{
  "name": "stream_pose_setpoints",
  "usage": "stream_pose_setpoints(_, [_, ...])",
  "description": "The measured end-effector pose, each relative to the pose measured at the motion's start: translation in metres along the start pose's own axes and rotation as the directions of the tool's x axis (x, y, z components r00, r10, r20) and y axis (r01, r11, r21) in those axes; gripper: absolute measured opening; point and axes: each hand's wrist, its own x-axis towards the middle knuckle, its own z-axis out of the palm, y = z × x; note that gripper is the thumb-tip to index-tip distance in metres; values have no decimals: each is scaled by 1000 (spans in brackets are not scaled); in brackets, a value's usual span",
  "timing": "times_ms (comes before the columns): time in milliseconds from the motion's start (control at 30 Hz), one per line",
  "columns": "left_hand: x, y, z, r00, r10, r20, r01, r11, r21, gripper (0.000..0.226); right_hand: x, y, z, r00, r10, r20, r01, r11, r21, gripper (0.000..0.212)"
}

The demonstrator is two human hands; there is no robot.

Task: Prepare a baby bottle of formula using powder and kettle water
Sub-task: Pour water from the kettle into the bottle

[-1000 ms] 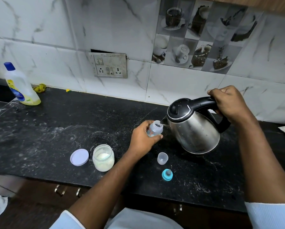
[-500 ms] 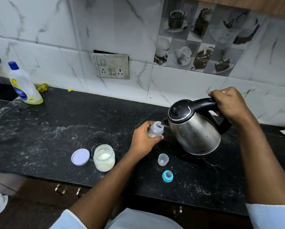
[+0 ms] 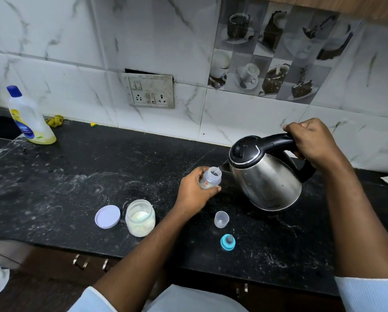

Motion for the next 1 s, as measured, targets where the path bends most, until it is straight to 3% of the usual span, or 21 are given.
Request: stream_pose_setpoints(1000, [5,-6,4,1000,-25,15,25,1000,-5,53,1,8,5,1000,25,16,-25,999,32,52])
